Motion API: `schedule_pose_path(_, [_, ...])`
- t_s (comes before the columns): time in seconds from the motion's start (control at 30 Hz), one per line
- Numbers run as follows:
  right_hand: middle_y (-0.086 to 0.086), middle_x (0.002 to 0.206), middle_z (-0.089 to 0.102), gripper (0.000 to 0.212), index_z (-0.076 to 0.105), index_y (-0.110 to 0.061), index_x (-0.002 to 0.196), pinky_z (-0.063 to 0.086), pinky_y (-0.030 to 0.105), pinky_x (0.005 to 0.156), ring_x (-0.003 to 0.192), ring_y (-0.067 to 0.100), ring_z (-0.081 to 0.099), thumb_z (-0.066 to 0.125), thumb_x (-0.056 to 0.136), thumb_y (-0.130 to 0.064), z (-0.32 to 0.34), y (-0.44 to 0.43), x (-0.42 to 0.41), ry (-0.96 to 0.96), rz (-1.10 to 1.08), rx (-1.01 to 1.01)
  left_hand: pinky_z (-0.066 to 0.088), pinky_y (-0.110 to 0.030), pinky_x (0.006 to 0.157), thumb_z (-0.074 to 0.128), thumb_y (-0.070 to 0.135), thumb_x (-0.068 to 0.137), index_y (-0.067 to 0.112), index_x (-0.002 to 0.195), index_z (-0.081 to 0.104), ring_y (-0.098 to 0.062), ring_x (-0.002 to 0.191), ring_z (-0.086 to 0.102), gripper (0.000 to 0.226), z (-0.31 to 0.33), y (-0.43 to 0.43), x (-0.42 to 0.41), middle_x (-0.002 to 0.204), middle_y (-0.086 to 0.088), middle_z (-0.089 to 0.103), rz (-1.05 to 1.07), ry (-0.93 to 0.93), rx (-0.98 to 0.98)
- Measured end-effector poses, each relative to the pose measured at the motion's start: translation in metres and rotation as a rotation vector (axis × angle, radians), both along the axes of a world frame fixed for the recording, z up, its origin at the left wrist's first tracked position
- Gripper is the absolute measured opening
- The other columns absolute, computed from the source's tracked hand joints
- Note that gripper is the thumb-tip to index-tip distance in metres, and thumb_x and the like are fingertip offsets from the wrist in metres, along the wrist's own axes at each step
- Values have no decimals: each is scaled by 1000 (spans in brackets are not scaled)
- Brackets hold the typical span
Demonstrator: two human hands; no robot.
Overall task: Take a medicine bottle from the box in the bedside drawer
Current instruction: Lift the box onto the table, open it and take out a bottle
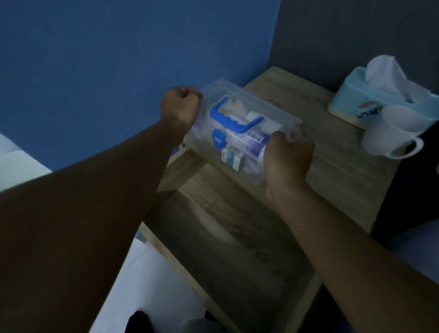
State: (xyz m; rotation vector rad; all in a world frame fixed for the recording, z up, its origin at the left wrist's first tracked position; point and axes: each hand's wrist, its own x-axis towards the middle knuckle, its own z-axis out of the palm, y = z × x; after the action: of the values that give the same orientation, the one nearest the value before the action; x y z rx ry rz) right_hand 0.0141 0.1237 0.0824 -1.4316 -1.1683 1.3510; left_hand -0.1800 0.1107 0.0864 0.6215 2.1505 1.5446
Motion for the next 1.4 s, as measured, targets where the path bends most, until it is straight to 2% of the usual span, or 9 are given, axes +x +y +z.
schedule_pose_path(0.3, [7, 157, 40, 64, 21, -23, 158, 57, 42, 96, 130, 21, 57, 46, 99, -18, -15, 6, 7, -81, 134, 144, 54, -39, 97, 52, 34, 96, 17, 118, 70, -18, 105, 68, 33, -13, 7, -1, 111, -3, 73, -62, 75, -6])
schedule_pose_path(0.43, [6, 152, 46, 65, 22, -26, 157, 57, 42, 96, 128, 20, 58, 52, 100, -33, -14, 14, 24, -117, 261, 162, 43, -36, 110, 45, 43, 99, 18, 137, 57, -20, 125, 57, 47, -4, 8, -4, 136, -5, 62, -149, 172, -145])
schedule_pose_path(0.53, [3, 148, 50, 60, 30, -28, 154, 58, 21, 85, 117, 4, 61, 54, 99, -35, -13, 15, 44, -187, 325, 261, 32, -39, 116, 33, 55, 99, 11, 148, 40, -27, 140, 41, 67, -4, 4, -1, 153, -11, 43, -140, 176, -260])
schedule_pose_path(0.63, [3, 153, 40, 57, 30, -20, 154, 38, -5, 83, 123, -10, 44, 51, 101, -24, -6, 21, 53, -425, 344, 547, 39, -42, 110, 27, 56, 99, 3, 140, 46, -35, 132, 49, 70, -16, -6, 14, 144, -21, 50, -7, 51, -293])
schedule_pose_path(0.73, [6, 159, 31, 56, 25, -16, 155, 38, 22, 109, 145, 15, 34, 45, 102, -18, 1, 32, 48, -605, 510, 702, 47, -45, 101, 37, 48, 99, 1, 125, 58, -39, 117, 59, 58, -29, -15, 40, 130, -27, 59, -7, -165, -218])
schedule_pose_path(0.8, [6, 165, 20, 56, 19, -14, 158, 26, 34, 122, 153, 18, 18, 36, 105, -21, 1, 39, 45, -735, 617, 718, 50, -39, 97, 49, 40, 96, 9, 106, 67, -32, 104, 63, 37, -31, -19, 58, 115, -21, 66, -4, -366, -104])
schedule_pose_path(0.93, [9, 166, 17, 54, 22, -6, 157, 12, 30, 123, 155, 19, 11, 30, 107, -25, -5, 45, 48, -882, 685, 785, 51, -47, 100, 61, 30, 92, 17, 78, 66, -31, 105, 67, 20, -33, -21, 73, 96, -9, 69, 41, -506, 49])
schedule_pose_path(1.17, [14, 164, 23, 55, 28, -2, 155, 22, 38, 123, 154, 25, 16, 35, 105, -25, -12, 47, 50, -873, 669, 827, 58, -39, 91, 75, 35, 82, 14, 83, 70, -23, 93, 73, 21, -32, -20, 78, 85, -5, 73, 125, -528, 87])
schedule_pose_path(1.4, [9, 166, 19, 54, 24, -6, 157, 15, 28, 120, 155, 19, 12, 30, 107, -25, -15, 49, 50, -866, 654, 819, 59, -39, 88, 80, 40, 75, 15, 82, 73, -21, 86, 74, 26, -30, -26, 74, 80, -3, 74, 156, -462, 23])
